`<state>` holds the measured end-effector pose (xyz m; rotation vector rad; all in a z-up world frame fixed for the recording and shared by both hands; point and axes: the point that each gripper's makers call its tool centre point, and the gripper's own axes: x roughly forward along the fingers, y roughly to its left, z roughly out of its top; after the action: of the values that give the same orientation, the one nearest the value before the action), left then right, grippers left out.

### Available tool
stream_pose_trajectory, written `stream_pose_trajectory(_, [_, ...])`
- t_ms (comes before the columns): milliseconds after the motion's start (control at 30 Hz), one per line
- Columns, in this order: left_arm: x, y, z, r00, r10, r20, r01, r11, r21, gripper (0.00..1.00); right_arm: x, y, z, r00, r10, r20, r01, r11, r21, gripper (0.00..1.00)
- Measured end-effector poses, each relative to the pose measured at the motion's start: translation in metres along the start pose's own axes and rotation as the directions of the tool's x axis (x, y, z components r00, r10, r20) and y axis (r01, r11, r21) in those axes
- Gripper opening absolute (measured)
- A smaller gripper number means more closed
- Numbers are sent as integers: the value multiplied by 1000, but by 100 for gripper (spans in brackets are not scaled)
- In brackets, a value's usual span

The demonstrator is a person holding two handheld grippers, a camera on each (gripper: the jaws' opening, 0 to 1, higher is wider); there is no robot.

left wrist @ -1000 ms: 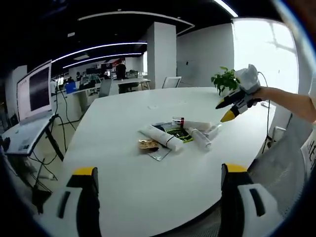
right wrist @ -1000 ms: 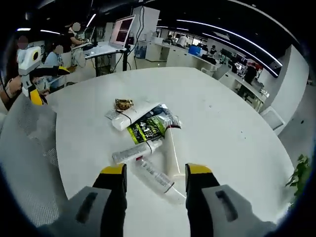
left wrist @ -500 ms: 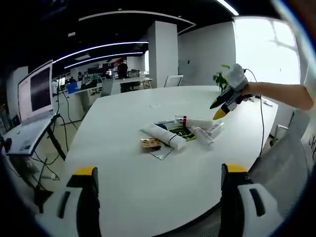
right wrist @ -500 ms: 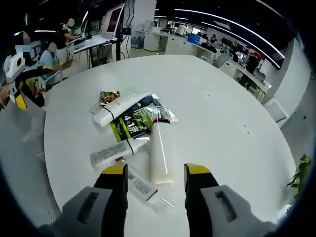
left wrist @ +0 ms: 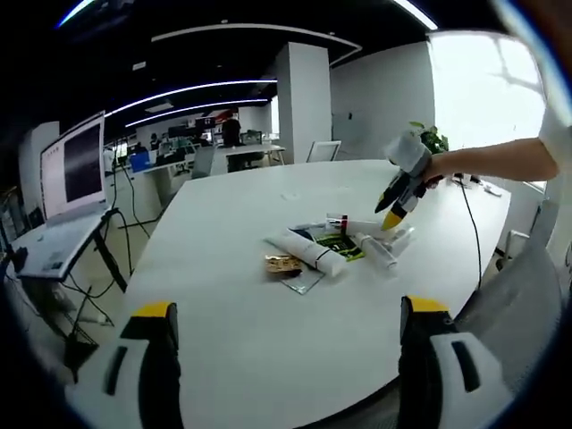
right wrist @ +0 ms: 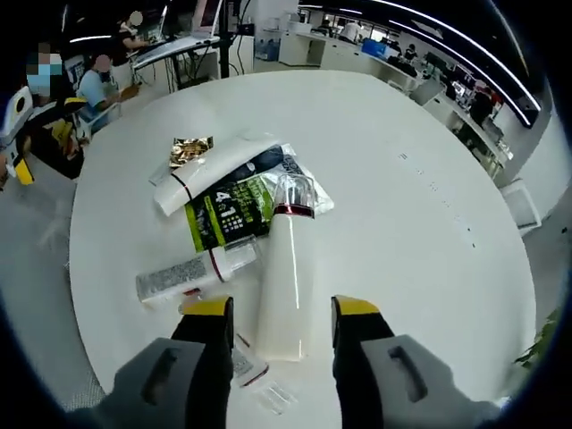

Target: Arrange the skincare products in the storage area until every visible bottle or jar stands upright without overlapping.

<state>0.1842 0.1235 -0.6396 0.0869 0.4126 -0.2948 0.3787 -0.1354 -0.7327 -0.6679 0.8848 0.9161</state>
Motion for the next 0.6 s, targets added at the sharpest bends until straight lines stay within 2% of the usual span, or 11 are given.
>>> stream_pose_trajectory(267, [0,-1,1,1000,10,4,-10,1000,13,99,19,-2,-7,993,54,-106,-55,998,-6,43])
stream_pose_trajectory(333, [0,0,1,1000,12,4,-12,1000,14,99,28,-9,-12,988,73,-133,-74,997,-4,43])
stream_pose_trajectory(367, [0,1,1,1000,13,6,-13,1000,13,99,27,-5,-15,985,80,-149,-82,997,-4,43])
stream_pose_trajectory(500, [1,1,1,1000,16,6,-16,1000,9,99,30,-1,-20,979,87,-184,-92,996,-19,43])
stream_pose_trajectory(600, [1,3,1,1000,19,8,-19,1000,3,99,31,-4,-18,980,99,-175,-99,995,8,41])
